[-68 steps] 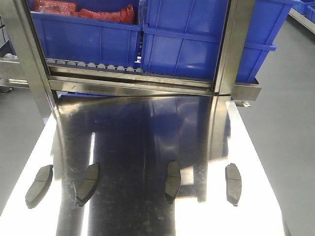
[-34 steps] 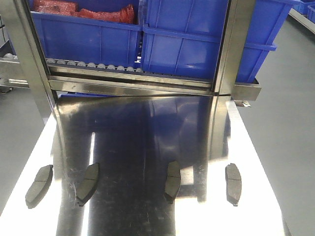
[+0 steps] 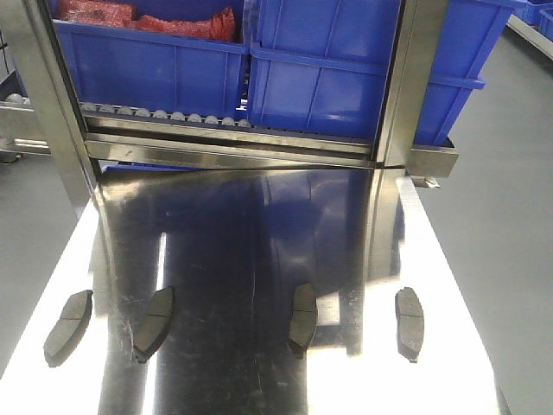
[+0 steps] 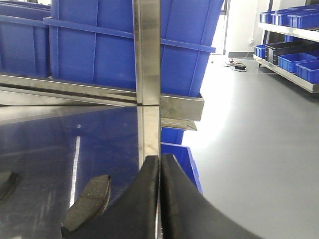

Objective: Move and align brake pads A on conveyor

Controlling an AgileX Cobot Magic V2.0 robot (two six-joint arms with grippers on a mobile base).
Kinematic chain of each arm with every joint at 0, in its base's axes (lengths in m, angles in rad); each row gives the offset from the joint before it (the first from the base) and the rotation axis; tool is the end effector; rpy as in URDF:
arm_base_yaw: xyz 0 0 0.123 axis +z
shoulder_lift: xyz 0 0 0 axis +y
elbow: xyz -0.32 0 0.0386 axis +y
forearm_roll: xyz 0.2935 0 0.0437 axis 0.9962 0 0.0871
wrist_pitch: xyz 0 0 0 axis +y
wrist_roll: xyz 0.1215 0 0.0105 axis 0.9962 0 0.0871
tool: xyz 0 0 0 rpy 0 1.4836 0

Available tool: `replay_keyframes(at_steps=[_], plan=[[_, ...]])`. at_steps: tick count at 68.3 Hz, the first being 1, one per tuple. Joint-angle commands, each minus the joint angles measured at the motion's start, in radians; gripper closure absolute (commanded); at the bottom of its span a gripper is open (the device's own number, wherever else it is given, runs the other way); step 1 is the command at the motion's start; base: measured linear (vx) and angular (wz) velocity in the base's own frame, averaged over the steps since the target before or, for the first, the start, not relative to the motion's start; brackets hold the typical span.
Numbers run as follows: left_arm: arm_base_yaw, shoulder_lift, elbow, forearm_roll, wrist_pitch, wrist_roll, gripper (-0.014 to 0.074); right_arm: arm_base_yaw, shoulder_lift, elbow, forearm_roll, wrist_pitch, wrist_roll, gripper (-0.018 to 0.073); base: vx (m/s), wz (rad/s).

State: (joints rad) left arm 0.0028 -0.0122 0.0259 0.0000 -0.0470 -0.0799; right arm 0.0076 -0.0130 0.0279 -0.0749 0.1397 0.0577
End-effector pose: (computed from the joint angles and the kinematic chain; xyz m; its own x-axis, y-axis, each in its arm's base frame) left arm 0.0947 0.0003 0.2119 0.1200 -0.0795 -0.9896 0.0068 0.9968 -0.0792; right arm 0.0953 -0.0006 0.1885 -0.0670 -0.0170 -0.9976 0.0017 0.9999 -0.0171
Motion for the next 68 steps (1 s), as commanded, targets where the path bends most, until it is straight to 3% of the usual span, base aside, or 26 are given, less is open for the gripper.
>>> replay_keyframes(at_steps=[1,16,23,40,47,68], plan=[[0.0,0.0,-0.025,-0.045,-0.175,-0.017,0.0602,-0.006,-0.009,0.012,-0.01,-0.073,-0.004,0.0571,0.0,0.0],[0.0,0.222,-0.182,-0.056,-0.131,-0.018,0.0602,-0.006,-0.009,0.012,-0.01,-0.073,-0.004,0.0571,0.0,0.0],[0.0,0.365,-0.276,-0.056,-0.003,-0.017,0.0602,-0.006,-0.009,0.012,-0.01,-0.073,-0.004,0.0571,0.0,0.0],[0.0,0.683,-0.525,-0.055,0.443,-0.007,0.0602,-0.006,-0.009,0.012,-0.01,-0.073,-0.004,0.0571,0.0,0.0],[0.0,0.765,-0.595,-0.064,0.56,-0.014,0.0602,-0.006,-0.009,0.012,-0.01,-0.073,-0.004,0.0571,0.0,0.0],[0.0,0.838,-0.619,-0.08,0.669,-0.014,0.0601,-0.006,-0.009,0.012,-0.01,-0.073,-0.004,0.0571,0.0,0.0]])
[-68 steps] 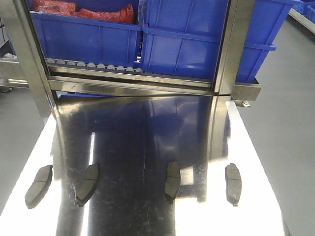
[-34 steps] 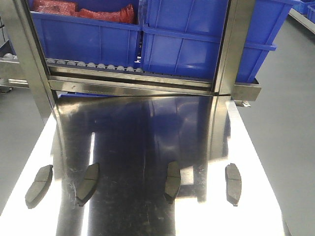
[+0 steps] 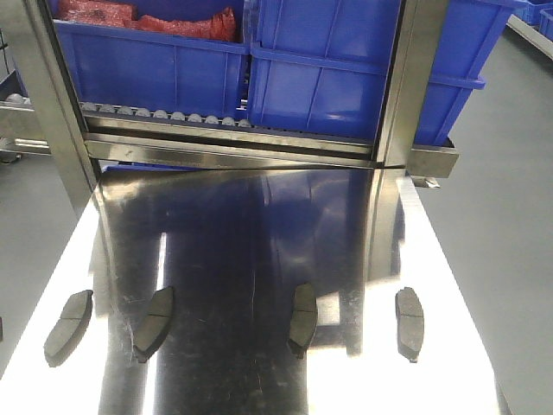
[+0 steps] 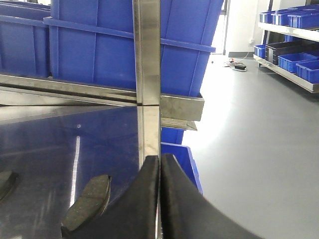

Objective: Move and align brake pads A on conveyor

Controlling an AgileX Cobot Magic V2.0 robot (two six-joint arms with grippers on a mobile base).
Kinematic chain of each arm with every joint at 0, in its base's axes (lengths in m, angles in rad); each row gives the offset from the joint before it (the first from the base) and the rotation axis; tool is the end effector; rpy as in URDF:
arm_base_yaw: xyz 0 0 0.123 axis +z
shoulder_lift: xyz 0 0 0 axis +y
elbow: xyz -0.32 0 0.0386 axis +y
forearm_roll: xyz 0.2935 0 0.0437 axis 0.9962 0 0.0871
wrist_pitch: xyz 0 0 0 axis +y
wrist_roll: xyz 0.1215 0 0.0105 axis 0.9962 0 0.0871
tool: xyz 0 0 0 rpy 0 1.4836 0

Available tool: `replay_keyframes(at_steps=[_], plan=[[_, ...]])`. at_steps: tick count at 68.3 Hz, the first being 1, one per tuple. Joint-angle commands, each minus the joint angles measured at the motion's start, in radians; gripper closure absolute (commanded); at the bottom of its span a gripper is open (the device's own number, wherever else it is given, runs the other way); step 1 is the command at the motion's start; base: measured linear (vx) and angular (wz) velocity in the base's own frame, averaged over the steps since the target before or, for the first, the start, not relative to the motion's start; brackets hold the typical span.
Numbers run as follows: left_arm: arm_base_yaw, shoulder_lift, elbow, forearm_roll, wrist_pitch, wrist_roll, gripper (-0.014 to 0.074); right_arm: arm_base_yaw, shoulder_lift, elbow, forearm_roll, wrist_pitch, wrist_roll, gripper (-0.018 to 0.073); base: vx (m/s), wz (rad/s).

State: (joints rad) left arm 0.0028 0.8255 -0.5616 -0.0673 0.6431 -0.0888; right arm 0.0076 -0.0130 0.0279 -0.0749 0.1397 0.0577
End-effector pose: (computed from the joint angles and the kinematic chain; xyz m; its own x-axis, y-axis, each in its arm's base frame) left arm 0.1893 -0.0044 0.2609 -0.7264 -0.1441 -0.6720 -0.0793 0.9888 -0.1263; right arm 0.0953 -0.0006 0.1885 -0.0670 -0.0170 -0.9976 0.0017 0.9999 -0.0171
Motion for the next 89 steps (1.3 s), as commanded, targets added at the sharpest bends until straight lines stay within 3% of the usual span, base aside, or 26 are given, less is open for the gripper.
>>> replay_keyframes(at_steps=[1,28,46,61,73,82,89], plan=[[0.0,0.0,-0.032,-0.012,-0.021,-0.005,0.0601,-0.006,-0.009,0.012,-0.01,-0.073,-0.004,0.0571,0.0,0.0],[0.0,0.024,-0.034,0.004,0.007,0.026,0.0562,-0.006,-0.009,0.012,-0.01,-0.073,-0.004,0.0571,0.0,0.0],[-0.001,0.045,-0.035,0.001,0.01,0.058,0.0317,-0.006,-0.009,0.012,-0.01,-0.073,-0.004,0.0571,0.0,0.0],[-0.001,0.083,-0.08,0.002,0.003,0.132,0.0141,-0.006,-0.009,0.012,-0.01,-0.073,-0.004,0.0571,0.0,0.0],[-0.013,0.243,-0.215,-0.012,0.086,0.158,0.0127,-0.006,-0.009,0.012,-0.01,-0.073,-0.004,0.0571,0.0,0.0],[-0.073,0.4,-0.314,-0.051,0.132,0.229,0.0127,-0.006,-0.009,0.012,-0.01,-0.073,-0.004,0.0571,0.0,0.0],[-0.094,0.522,-0.377,-0.049,0.137,0.199,0.0127,-0.006,-0.009,0.012,-0.01,-0.073,-0.004,0.0571,0.0,0.0]])
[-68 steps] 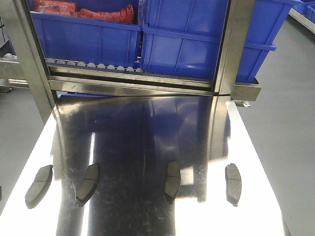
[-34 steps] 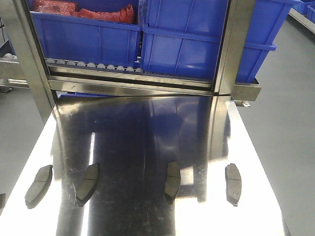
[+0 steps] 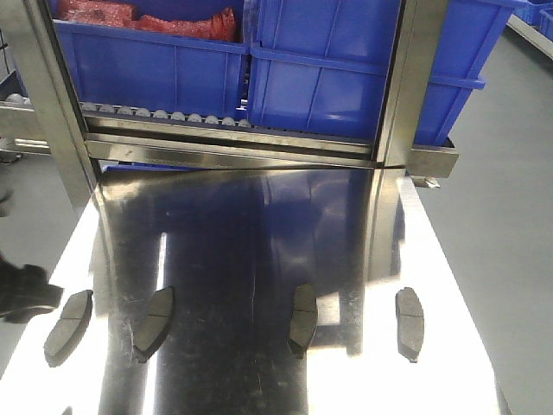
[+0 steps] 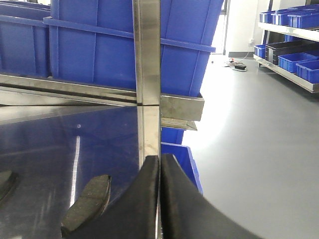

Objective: Move and align brake pads A on conveyor
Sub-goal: 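Lower the left gripper onto the brake pad nearest it and close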

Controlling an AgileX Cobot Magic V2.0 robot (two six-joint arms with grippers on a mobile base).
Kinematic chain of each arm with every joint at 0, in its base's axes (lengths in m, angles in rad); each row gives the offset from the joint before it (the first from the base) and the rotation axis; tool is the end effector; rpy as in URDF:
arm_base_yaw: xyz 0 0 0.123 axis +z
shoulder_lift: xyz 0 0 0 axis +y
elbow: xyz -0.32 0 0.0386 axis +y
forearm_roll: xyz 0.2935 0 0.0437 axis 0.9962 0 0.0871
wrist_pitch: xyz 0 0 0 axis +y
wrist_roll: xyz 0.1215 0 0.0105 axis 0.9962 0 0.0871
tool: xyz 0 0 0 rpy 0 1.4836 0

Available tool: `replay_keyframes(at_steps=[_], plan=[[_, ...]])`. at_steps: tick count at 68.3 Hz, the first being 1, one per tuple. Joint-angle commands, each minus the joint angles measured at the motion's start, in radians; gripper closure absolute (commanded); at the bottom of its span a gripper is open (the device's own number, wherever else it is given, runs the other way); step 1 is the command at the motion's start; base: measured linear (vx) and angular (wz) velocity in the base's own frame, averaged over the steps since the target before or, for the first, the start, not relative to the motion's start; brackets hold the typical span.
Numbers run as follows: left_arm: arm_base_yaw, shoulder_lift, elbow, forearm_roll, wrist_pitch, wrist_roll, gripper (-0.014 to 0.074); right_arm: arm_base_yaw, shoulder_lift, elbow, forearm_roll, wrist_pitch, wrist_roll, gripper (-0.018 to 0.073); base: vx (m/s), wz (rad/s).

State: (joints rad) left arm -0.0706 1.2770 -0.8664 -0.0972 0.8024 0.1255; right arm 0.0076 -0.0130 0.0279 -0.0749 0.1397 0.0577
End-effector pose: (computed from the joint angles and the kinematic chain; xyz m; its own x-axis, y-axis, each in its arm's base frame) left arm 0.2820 -0.0285 0.2536 -0.8920 0.1209 -0.4355 0.1523 0.9876 -0.0378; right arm 0.0953 -0.0006 0.1885 -0.0670 -0.0170 -0.9976 0.0017 0.9999 -0.0171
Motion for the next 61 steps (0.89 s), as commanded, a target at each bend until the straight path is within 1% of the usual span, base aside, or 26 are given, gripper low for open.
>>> replay_keyframes(at_steps=[1,7,13,20,26,32,37,47,55,61], plan=[[-0.021,0.085,-0.08,-0.02,-0.025,-0.023,0.0127,-0.006,-0.009,0.012,-0.01,-0.073,-0.004,0.0571,0.0,0.0],[-0.021,0.166,-0.117,-0.018,-0.028,-0.056,0.0127,-0.006,-0.009,0.012,-0.01,-0.073,-0.004,0.0571,0.0,0.0],[-0.021,0.234,-0.144,-0.017,-0.03,-0.055,0.0127,-0.006,-0.009,0.012,-0.01,-0.073,-0.004,0.0571,0.0,0.0],[-0.019,0.299,-0.168,0.018,-0.03,-0.059,0.0127,-0.006,-0.009,0.012,-0.01,-0.073,-0.004,0.0571,0.0,0.0],[-0.019,0.345,-0.183,0.024,-0.033,-0.066,0.0128,-0.006,-0.009,0.012,-0.01,-0.073,-0.004,0.0571,0.0,0.0],[-0.019,0.373,-0.19,0.024,-0.045,-0.068,0.0129,-0.006,-0.009,0.012,-0.01,-0.073,-0.004,0.0571,0.0,0.0],[-0.019,0.393,-0.197,0.025,-0.05,-0.092,0.0129,-0.006,-0.009,0.012,-0.01,-0.073,-0.004,0.0571,0.0,0.0],[-0.019,0.429,-0.197,0.024,-0.058,-0.093,0.0129,-0.006,-0.009,0.012,-0.01,-0.073,-0.004,0.0571,0.0,0.0],[-0.019,0.443,-0.195,0.026,-0.058,-0.116,0.0129,-0.006,-0.009,0.012,-0.01,-0.073,-0.004,0.0571,0.0,0.0],[-0.019,0.443,-0.195,0.026,-0.065,-0.118,0.0129,-0.006,-0.009,0.012,-0.01,-0.073,-0.004,0.0571,0.0,0.0]])
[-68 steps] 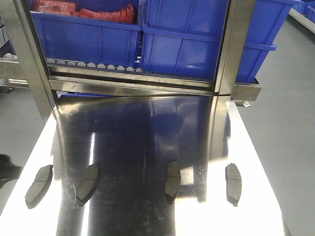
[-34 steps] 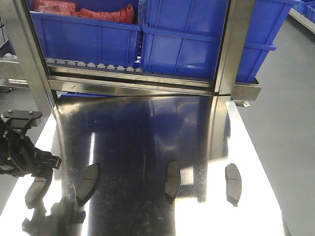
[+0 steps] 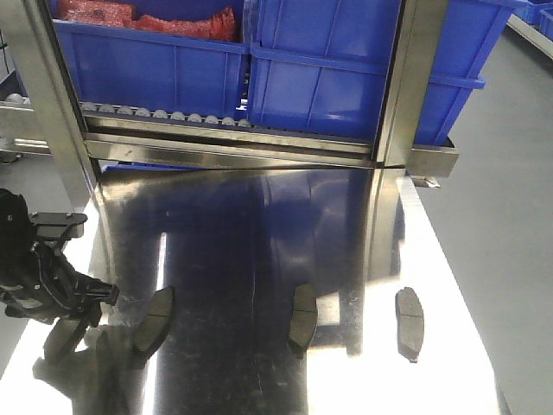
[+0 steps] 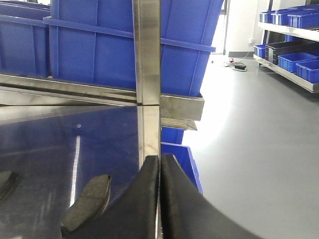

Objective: Move and align brake pads A on conveyor
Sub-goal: 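Lower the left gripper onto the brake pad nearest it and close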

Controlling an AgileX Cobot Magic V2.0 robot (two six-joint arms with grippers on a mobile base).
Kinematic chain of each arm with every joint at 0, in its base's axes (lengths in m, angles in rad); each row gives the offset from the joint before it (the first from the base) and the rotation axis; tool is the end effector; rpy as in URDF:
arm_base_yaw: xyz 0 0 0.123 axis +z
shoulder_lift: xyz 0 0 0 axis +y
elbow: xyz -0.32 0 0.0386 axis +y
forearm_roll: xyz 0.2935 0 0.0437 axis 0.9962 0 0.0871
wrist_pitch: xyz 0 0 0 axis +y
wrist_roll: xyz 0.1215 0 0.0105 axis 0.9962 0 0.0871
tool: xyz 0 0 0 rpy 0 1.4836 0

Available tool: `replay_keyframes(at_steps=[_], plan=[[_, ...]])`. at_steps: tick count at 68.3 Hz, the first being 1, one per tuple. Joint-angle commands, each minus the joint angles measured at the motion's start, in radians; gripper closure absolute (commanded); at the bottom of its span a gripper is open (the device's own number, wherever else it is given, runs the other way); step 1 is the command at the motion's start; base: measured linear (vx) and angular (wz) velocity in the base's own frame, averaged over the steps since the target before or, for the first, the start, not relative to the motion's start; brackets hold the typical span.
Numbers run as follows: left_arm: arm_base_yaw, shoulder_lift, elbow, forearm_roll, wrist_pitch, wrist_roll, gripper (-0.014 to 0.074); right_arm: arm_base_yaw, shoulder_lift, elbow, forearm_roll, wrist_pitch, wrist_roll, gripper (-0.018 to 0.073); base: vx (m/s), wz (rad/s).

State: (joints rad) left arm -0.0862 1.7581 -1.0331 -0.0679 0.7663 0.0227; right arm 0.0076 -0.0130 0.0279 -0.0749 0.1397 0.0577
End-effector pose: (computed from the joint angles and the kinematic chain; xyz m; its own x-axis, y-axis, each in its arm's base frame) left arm 0.3646 -0.0373 0.1482 -0.9844 0.0587 -0.1658 0.0680 0.9964 -0.0508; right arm 0.0953 -0.0006 0.1885 -0.0670 -0.0170 -0.9976 0.0017 0.9999 -0.0171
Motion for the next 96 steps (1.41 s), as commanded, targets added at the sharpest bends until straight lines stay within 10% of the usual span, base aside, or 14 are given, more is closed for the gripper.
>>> replay_keyframes(at_steps=[1,69,90,96], plan=[[-0.004,-0.038,-0.028,-0.004,-0.029,-0.015,0.0129,-0.006,-0.009,0.012,-0.01,-0.073,-0.004,0.0571,0.0,0.0],[-0.004,0.033,-0.028,-0.006,-0.012,-0.04,0.0192,-0.006,-0.009,0.012,-0.01,-0.073,-0.004,0.0571,0.0,0.0],[-0.004,0.013,-0.026,0.018,0.003,-0.032,0.0605,-0.006,-0.009,0.012,-0.01,-0.073,-0.004,0.0571,0.0,0.0],[-0.004,-0.02,-0.022,0.013,-0.004,-0.032,0.0604,-0.006,-0.009,0.012,-0.01,-0.073,-0.004,0.0571,0.0,0.0]])
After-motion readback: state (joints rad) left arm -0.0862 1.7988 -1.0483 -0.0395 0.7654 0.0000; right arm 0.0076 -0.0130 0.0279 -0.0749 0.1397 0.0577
